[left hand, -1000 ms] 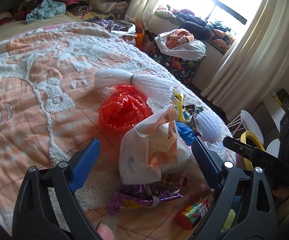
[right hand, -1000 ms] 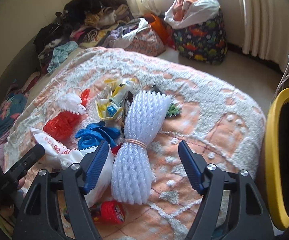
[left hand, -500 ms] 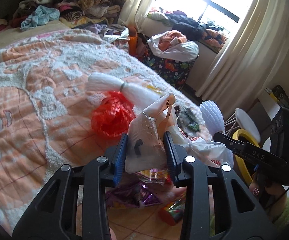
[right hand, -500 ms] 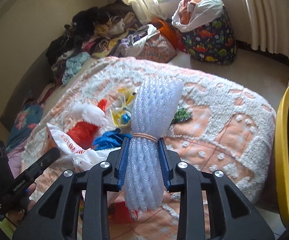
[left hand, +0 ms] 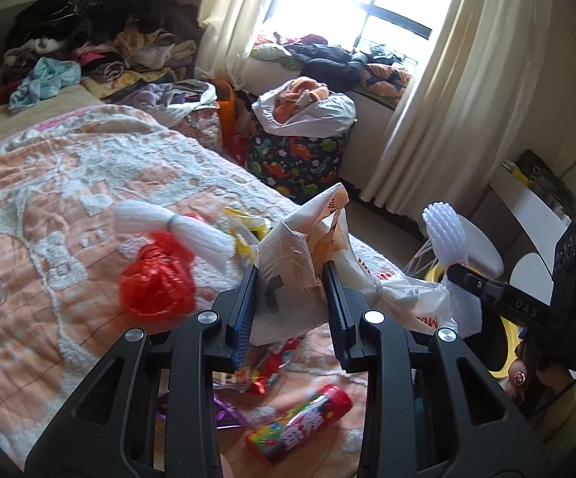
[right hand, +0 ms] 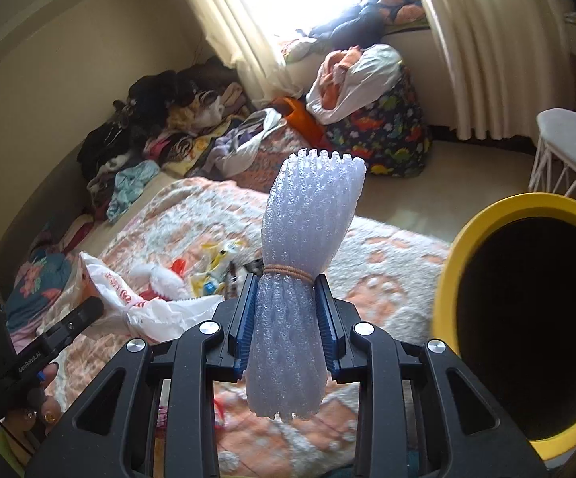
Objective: Collect trash
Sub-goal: 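Carry the white bag and foam mesh bundle over the yellow bin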
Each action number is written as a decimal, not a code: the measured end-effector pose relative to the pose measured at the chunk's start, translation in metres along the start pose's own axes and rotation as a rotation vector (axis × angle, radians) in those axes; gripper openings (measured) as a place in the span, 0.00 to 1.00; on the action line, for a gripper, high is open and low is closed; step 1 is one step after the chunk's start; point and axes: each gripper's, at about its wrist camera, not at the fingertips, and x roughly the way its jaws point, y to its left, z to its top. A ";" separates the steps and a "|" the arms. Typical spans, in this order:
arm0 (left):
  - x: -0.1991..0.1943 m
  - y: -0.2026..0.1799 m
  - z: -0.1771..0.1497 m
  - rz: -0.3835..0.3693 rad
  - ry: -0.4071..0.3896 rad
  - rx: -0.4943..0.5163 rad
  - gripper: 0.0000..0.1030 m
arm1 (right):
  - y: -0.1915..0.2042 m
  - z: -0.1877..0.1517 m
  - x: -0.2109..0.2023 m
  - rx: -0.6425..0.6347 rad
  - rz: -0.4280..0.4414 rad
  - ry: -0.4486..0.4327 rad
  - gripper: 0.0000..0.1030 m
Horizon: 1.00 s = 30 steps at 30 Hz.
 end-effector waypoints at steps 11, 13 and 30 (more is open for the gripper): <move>0.019 -0.061 -0.005 -0.062 0.026 0.110 0.25 | -0.060 0.004 -0.046 0.101 -0.083 -0.079 0.27; 0.023 -0.072 -0.006 -0.066 0.033 0.126 0.25 | -0.070 0.004 -0.051 0.116 -0.096 -0.086 0.27; 0.069 -0.150 -0.025 -0.082 0.084 0.293 0.25 | -0.144 0.001 -0.078 0.244 -0.213 -0.113 0.27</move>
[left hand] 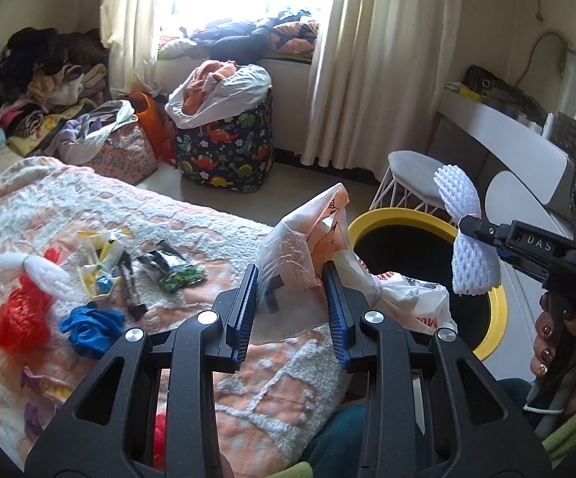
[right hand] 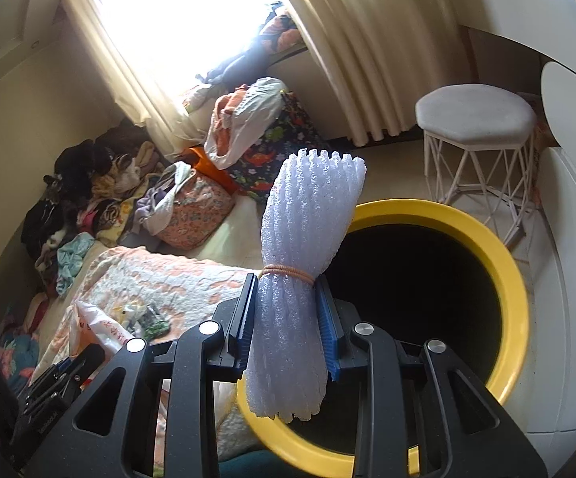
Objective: Collect trash
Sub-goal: 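Carry the white bag and foam mesh bundle over the yellow bin, then open both grippers to drop the bag and mesh bundle into the bin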
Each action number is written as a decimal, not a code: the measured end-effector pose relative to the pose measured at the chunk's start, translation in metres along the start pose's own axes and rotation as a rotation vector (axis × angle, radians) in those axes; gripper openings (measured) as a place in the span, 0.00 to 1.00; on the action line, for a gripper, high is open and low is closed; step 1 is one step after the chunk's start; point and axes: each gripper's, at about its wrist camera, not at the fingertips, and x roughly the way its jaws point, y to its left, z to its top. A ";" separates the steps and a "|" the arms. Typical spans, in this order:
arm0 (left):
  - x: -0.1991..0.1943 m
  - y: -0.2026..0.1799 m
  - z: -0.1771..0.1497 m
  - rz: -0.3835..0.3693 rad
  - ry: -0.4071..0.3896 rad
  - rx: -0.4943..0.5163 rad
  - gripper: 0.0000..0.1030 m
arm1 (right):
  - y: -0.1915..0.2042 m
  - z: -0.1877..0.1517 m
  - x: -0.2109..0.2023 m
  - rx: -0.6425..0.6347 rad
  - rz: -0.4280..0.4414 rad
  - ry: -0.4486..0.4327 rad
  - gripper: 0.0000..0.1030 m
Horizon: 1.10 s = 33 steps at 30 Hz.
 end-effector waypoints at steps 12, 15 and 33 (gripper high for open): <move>0.044 -0.038 0.005 0.000 0.038 0.074 0.25 | -0.055 0.003 0.001 0.095 -0.067 -0.003 0.28; 0.054 -0.043 0.006 -0.006 0.050 0.079 0.26 | -0.059 0.003 0.002 0.105 -0.073 -0.002 0.29; 0.030 -0.005 0.004 0.005 -0.012 -0.057 0.85 | -0.011 -0.003 0.011 -0.059 -0.032 0.013 0.63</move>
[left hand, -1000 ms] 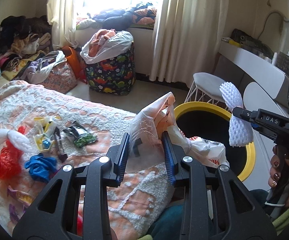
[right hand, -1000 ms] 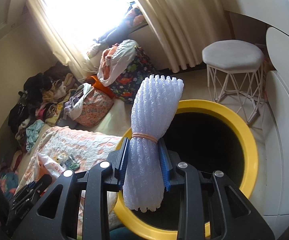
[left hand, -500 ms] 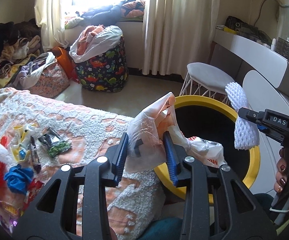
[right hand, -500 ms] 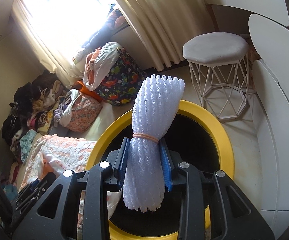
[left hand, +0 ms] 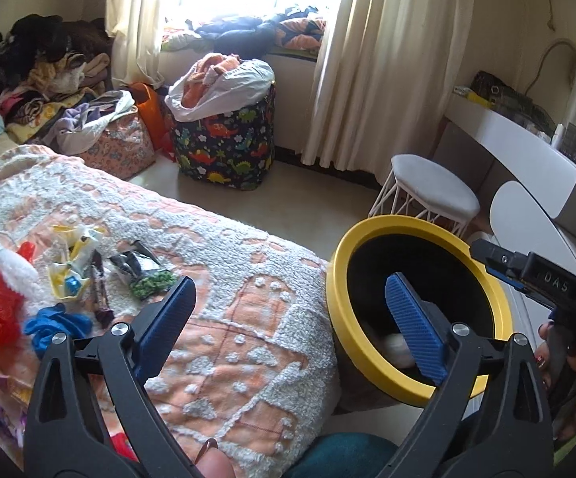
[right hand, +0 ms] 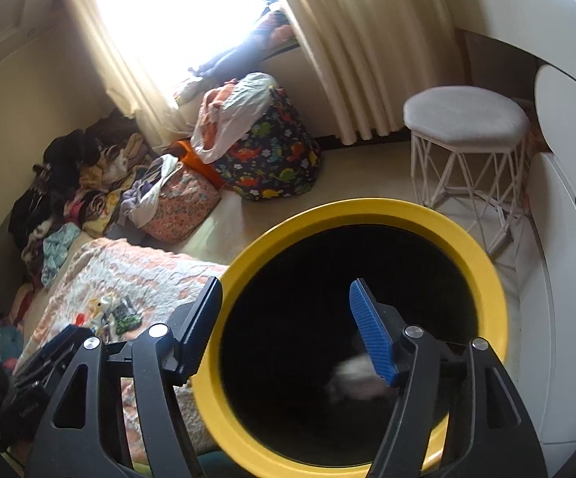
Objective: Collect trash
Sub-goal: 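Open both grippers to drop the bag and mesh bundle into the bin, then move both grippers back to the bed toward the red can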
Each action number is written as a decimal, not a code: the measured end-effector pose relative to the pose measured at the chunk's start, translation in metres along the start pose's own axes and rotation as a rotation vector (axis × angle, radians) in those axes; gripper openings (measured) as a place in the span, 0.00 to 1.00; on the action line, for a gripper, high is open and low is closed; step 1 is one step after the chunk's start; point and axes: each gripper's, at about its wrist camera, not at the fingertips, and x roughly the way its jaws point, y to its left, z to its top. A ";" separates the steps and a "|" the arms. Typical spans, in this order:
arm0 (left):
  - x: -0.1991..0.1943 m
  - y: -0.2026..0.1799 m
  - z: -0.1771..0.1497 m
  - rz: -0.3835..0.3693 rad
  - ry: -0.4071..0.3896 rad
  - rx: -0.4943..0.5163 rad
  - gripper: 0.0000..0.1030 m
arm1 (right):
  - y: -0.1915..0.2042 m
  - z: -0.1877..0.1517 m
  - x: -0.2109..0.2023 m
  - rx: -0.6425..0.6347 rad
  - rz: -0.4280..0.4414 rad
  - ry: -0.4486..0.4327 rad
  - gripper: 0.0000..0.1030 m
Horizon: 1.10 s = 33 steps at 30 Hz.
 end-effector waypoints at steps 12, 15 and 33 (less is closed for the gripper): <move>-0.030 0.036 0.004 0.072 -0.070 -0.040 0.87 | 0.063 -0.010 -0.005 -0.115 0.106 0.004 0.67; -0.036 0.048 0.004 0.086 -0.080 -0.058 0.87 | 0.076 -0.015 -0.006 -0.138 0.124 0.009 0.68; -0.066 0.121 -0.001 0.197 -0.119 -0.187 0.87 | 0.158 -0.055 0.003 -0.232 0.247 0.121 0.69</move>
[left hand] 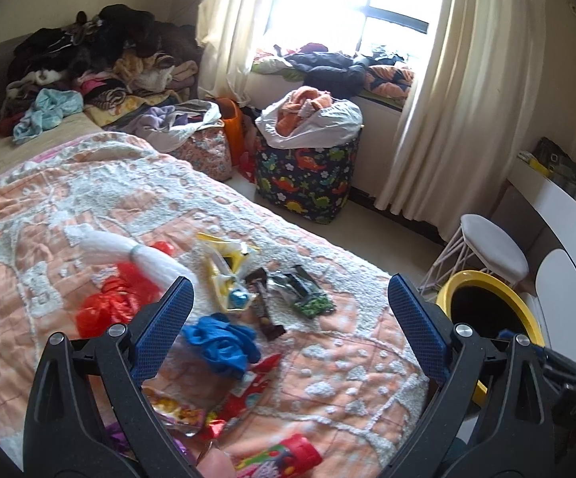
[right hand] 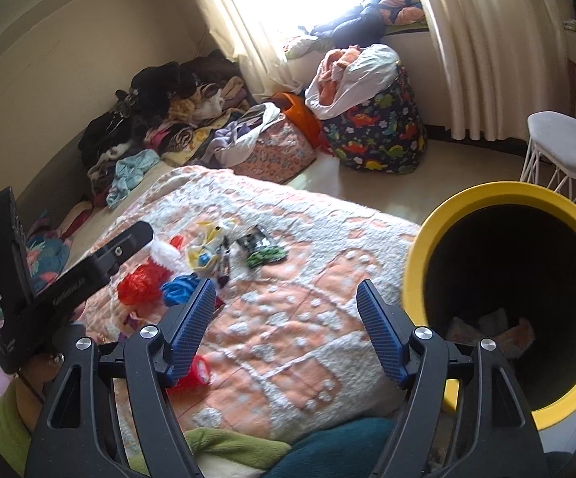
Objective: Collect trash
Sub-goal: 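Move both grippers back to the bed toward the red can, then grasp the red plastic bag with left gripper while right grasps red snack can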
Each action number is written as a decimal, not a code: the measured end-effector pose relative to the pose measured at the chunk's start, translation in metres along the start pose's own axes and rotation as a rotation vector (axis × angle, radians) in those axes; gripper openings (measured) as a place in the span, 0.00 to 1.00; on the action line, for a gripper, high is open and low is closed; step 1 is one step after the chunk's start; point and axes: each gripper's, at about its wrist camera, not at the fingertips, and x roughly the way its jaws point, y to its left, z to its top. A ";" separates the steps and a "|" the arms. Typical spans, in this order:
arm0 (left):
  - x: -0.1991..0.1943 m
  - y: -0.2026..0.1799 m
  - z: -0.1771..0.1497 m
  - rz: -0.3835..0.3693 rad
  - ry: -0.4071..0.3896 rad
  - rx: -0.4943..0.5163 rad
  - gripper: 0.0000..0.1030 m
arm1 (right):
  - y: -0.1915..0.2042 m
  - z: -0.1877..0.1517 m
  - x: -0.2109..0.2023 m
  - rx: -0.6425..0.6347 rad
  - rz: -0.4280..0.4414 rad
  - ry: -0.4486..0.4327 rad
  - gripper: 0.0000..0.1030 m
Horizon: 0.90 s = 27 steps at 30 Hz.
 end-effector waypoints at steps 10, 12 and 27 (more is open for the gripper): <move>-0.007 0.053 0.001 0.082 -0.007 -0.092 0.87 | 0.050 -0.024 0.028 -0.019 0.070 0.117 0.70; -0.008 0.062 0.000 0.098 -0.008 -0.104 0.87 | 0.060 -0.031 0.035 -0.013 0.079 0.153 0.70; 0.001 0.130 -0.014 0.138 0.053 -0.214 0.87 | 0.100 -0.066 0.081 0.028 0.056 0.345 0.70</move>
